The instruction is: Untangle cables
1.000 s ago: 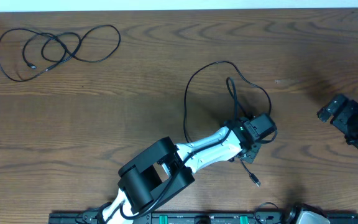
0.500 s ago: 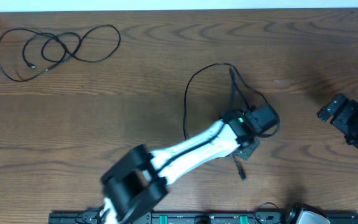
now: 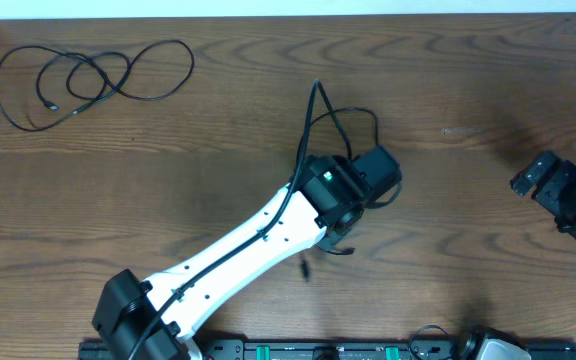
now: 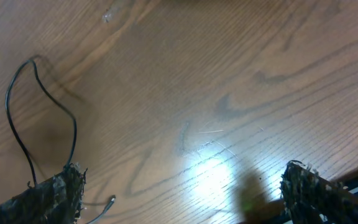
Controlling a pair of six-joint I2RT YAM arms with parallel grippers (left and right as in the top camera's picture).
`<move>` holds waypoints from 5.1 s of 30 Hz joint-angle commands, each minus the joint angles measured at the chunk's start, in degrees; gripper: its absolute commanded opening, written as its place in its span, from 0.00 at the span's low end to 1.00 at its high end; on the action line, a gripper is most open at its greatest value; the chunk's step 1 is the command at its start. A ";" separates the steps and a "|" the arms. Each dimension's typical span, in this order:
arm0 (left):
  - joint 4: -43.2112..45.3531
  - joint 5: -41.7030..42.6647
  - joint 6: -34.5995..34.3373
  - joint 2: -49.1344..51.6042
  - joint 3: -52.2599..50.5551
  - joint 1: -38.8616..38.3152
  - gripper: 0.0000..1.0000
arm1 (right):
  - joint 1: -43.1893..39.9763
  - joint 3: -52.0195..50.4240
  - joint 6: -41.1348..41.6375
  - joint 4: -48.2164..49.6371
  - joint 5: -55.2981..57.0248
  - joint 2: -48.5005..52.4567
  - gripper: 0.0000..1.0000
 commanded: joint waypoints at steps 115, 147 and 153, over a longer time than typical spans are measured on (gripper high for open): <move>34.73 25.11 -1.64 11.13 -3.56 48.54 0.96 | -0.31 0.37 -0.70 -0.09 0.22 -0.04 0.99; 36.24 31.04 7.43 17.68 -3.67 43.21 0.85 | -0.31 0.37 -0.70 -0.09 0.22 -0.04 0.99; 34.95 30.42 8.46 17.75 -3.67 38.27 0.85 | -0.31 0.37 -0.70 -0.09 0.22 -0.04 0.99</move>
